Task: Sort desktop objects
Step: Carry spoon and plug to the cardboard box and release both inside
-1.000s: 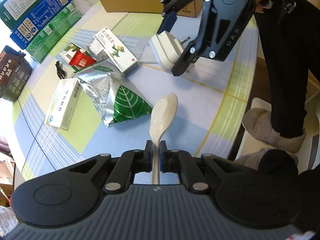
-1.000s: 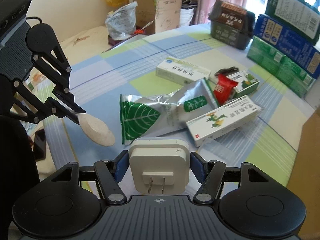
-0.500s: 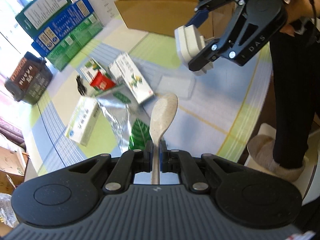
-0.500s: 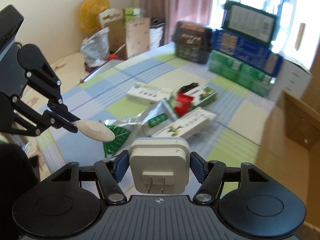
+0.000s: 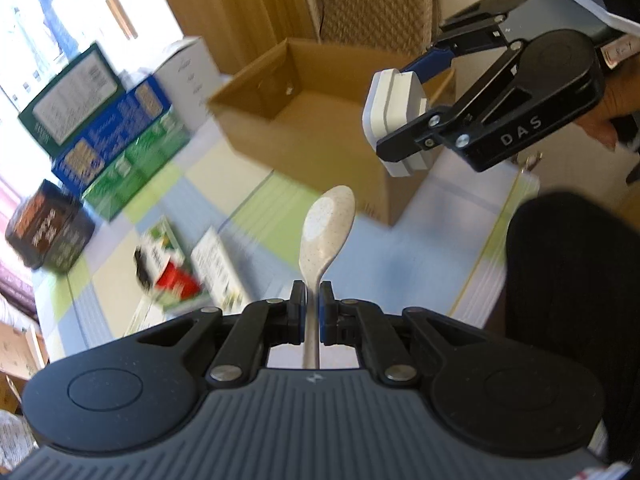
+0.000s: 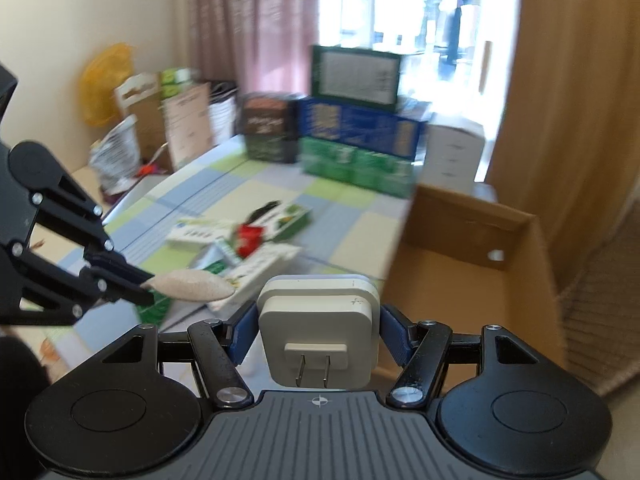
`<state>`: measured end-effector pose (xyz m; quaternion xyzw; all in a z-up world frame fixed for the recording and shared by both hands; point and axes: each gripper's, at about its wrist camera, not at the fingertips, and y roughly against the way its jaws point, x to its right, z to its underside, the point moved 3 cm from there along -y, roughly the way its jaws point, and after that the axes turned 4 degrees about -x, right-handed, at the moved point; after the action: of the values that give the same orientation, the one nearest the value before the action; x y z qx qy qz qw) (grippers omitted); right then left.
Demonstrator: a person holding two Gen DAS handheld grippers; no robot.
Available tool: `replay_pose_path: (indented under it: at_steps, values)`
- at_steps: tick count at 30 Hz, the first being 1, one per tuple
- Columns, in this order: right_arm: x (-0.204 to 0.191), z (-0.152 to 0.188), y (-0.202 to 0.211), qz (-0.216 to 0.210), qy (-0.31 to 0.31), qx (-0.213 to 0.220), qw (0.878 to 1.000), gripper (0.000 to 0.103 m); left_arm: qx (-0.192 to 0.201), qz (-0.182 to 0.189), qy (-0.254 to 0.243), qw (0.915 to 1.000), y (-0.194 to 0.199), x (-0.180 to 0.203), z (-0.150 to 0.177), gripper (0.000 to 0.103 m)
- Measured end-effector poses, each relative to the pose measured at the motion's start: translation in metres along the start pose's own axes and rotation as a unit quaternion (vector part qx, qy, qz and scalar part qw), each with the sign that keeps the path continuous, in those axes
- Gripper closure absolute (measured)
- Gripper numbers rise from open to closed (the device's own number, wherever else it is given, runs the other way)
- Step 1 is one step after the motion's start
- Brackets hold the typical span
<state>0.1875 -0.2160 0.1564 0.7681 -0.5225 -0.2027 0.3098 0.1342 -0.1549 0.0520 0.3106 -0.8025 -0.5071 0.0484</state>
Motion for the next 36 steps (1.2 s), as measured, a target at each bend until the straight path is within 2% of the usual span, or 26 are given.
replay_pose_path:
  at_steps: [8,16,22,31,36]
  values:
    - [0.074,-0.001,0.027,0.041,-0.062,0.009,0.997,0.041,0.040,0.037,0.023,0.9982,-0.004,0.032,-0.079,0.100]
    - [0.130,-0.003,0.023,0.074,-0.096,0.006,0.993,0.041,0.049,0.050,0.068,0.9952,-0.034,0.034,-0.133,0.100]
    - [0.148,-0.005,0.004,0.077,-0.101,-0.003,0.992,0.041,0.054,0.056,0.128,0.9887,-0.060,0.018,-0.156,0.100]
    - [0.161,-0.006,-0.036,0.069,-0.111,-0.029,0.991,0.041,0.066,0.069,0.220,0.9707,-0.098,-0.014,-0.176,0.100]
    - [0.166,0.000,-0.055,0.064,-0.116,-0.046,0.990,0.041,0.064,0.083,0.251,0.9624,-0.118,-0.021,-0.179,0.100]
